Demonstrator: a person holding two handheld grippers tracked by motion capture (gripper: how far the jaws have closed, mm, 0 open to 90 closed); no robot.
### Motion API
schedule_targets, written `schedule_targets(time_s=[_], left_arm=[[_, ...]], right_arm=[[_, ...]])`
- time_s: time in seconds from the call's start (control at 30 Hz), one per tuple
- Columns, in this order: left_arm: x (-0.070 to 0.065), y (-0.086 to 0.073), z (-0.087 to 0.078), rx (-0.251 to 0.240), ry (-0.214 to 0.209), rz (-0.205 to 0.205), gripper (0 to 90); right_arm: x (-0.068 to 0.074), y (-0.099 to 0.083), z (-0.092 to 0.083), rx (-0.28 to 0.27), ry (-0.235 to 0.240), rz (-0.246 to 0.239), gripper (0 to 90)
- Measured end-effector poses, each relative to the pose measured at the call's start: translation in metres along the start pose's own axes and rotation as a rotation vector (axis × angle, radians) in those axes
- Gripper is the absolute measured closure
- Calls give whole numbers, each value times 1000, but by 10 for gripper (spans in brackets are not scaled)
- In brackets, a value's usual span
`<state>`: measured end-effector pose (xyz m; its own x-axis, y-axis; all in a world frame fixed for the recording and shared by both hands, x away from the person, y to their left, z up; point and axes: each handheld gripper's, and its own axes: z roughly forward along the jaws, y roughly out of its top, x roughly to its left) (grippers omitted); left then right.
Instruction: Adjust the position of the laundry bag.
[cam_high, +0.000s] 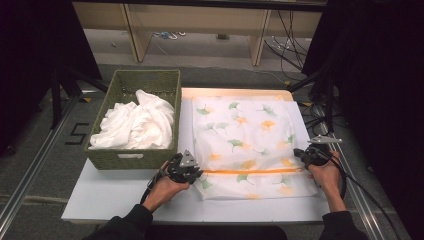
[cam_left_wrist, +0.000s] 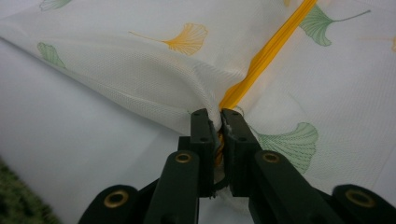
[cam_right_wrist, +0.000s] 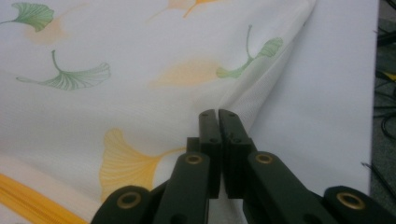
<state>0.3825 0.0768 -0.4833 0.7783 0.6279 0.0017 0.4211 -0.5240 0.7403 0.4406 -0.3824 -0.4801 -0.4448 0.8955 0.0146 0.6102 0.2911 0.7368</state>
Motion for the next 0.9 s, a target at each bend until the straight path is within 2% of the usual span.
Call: schedule_targets(time_s=[0.03,0.07,0.13,0.17,0.2,0.23,0.3,0.37,0.43,0.47,0.5,0.53,0.57,0.6,0.67,0.8,0.83,0.9], left_arm=[[2,-1,-2,5,11,2,830],[4,-3,-4,2,12,-9,830],[7,-4,-6,7,14,3,830],[10,-7,-10,13,17,-6,830],[10,-7,-10,13,17,-6,830],[13,-10,-14,19,25,-7,830],[14,-12,-17,20,31,-10,830],[16,-17,-21,24,27,-13,830],[19,-23,-26,30,40,-25,830],[19,-23,-26,30,40,-25,830],[20,-24,-27,32,46,-22,829],[20,-24,-27,32,46,-22,829],[21,-23,-28,30,51,-15,829],[22,-23,-28,32,55,4,828],[23,-24,-28,40,47,-13,827],[24,-25,-28,44,49,-18,820],[25,-26,-29,44,61,-17,818],[24,-26,-30,44,59,-11,811]], right_arm=[[3,1,0,4,6,-9,894],[8,2,1,5,6,12,894],[10,3,1,7,6,6,894],[13,4,4,4,30,-26,894],[13,4,4,4,30,-26,894],[16,4,5,-5,24,-55,895],[19,5,4,8,35,-37,895],[26,6,7,5,51,-53,894],[30,8,7,9,67,-76,894],[32,7,7,4,58,-84,894],[35,8,6,19,59,-73,894],[35,8,6,19,59,-73,894],[37,7,6,24,54,-117,896],[39,7,6,28,56,-93,897],[39,6,5,24,58,-122,898],[42,5,1,43,60,-125,899],[40,5,1,27,57,-157,898],[39,4,1,27,58,-139,898]])
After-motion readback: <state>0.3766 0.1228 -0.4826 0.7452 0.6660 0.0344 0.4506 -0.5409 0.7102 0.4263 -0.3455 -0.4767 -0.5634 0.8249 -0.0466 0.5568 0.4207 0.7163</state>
